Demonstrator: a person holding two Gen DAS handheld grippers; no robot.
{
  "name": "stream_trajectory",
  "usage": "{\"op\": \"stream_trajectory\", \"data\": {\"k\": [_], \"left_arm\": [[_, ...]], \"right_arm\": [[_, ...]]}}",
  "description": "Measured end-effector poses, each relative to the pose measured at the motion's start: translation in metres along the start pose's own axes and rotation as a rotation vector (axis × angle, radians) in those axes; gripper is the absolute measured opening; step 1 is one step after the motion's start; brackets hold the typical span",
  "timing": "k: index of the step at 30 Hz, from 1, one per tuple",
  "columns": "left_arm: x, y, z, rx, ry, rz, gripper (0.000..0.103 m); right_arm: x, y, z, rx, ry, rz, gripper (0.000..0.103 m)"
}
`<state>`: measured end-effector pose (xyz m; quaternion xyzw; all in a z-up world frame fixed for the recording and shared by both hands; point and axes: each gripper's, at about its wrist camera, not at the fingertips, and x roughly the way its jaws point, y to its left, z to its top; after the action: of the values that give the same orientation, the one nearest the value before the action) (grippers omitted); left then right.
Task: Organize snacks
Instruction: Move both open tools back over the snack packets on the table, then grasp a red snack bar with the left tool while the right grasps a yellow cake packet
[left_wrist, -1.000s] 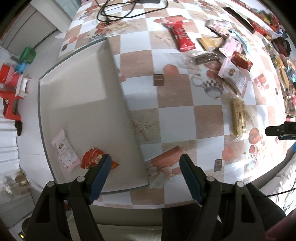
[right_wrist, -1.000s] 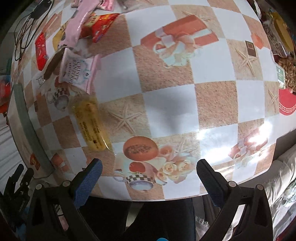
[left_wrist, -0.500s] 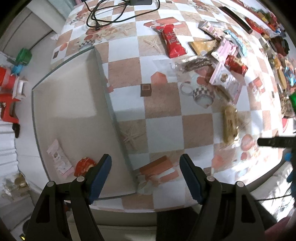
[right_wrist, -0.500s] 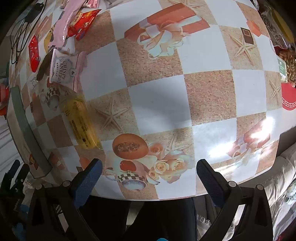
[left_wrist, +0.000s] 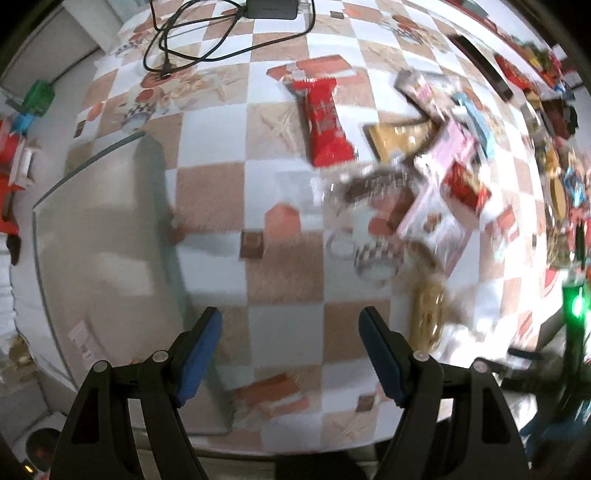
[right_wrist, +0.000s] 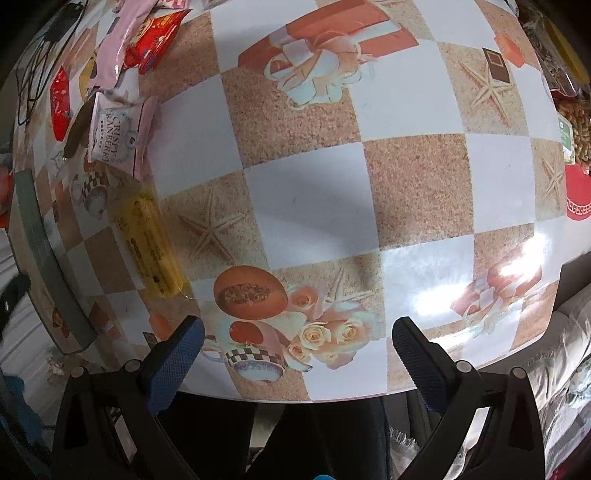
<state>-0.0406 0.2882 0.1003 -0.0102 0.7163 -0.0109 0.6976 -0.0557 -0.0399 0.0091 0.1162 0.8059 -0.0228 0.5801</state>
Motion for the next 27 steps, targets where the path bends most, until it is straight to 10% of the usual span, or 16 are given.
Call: {"op": "stream_trajectory", "data": {"k": [20,25,27], "left_arm": [[0.065,-0.016,0.145,-0.086,0.001,0.088,0.075],[0.060,-0.030,0.139,-0.018,-0.039,0.061,0.023],[0.062,-0.033,0.130,0.008,-0.032,0.069,0.023]], "right_arm": [[0.007,-0.002,-0.040,-0.101,0.031,-0.016,0.102],[0.009,0.000,-0.046,-0.113,0.028,-0.020,0.102],[0.010,0.002,-0.046,-0.115,0.029,-0.024,0.102]]}}
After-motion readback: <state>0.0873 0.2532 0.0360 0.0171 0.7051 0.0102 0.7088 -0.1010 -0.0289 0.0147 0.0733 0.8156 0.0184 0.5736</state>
